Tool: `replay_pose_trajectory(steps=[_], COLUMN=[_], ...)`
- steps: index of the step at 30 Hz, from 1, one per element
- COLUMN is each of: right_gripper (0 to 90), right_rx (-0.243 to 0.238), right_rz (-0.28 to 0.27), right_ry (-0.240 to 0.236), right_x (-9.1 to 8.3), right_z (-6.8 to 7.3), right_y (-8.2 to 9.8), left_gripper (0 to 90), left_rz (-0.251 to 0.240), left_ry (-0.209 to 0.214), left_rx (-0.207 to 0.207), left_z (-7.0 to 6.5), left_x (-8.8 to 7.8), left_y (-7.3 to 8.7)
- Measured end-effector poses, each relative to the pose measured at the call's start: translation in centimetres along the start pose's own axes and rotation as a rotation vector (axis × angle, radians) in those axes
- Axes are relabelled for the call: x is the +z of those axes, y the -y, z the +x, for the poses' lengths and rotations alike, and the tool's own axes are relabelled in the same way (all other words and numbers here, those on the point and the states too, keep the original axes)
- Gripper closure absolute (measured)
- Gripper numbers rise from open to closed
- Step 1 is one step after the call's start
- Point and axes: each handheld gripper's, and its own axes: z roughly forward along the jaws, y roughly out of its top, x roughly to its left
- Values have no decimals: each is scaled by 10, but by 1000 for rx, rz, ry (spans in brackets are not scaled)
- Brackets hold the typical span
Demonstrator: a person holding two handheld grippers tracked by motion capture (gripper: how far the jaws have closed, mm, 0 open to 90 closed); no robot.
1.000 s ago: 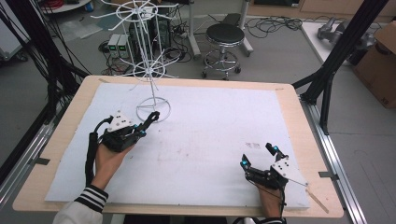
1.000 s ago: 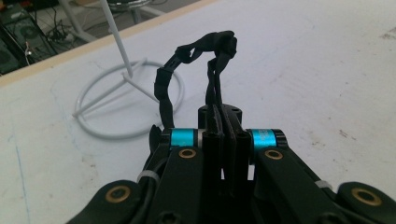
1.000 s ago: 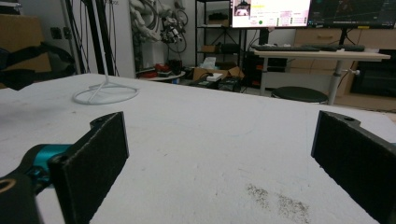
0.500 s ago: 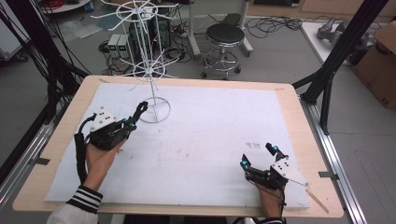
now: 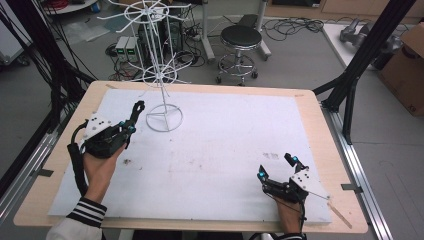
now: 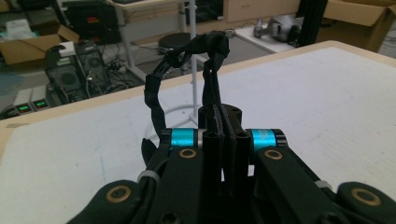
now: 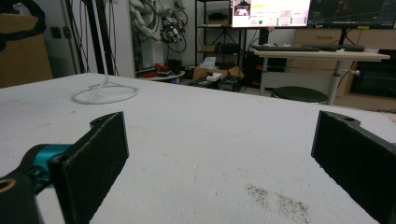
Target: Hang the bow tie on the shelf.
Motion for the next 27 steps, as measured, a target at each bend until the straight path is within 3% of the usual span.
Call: replay_pose_trajectory(steps=[9, 19, 27], right_gripper=[28, 28, 28], right_rx=[1, -5, -7], right_rz=[-1, -1, -1], right_ry=[0, 0, 2], right_x=[0, 0, 0], right_z=[0, 0, 0], right_y=[0, 0, 0], left_gripper=[871, 871, 871], left_rz=[-30, -97, -111], left_ry=[-23, -46, -36], left_rx=[-13, -22, -10], left_z=[6, 14, 9], left_x=[-2, -11, -10], left_y=[-3, -19, -30])
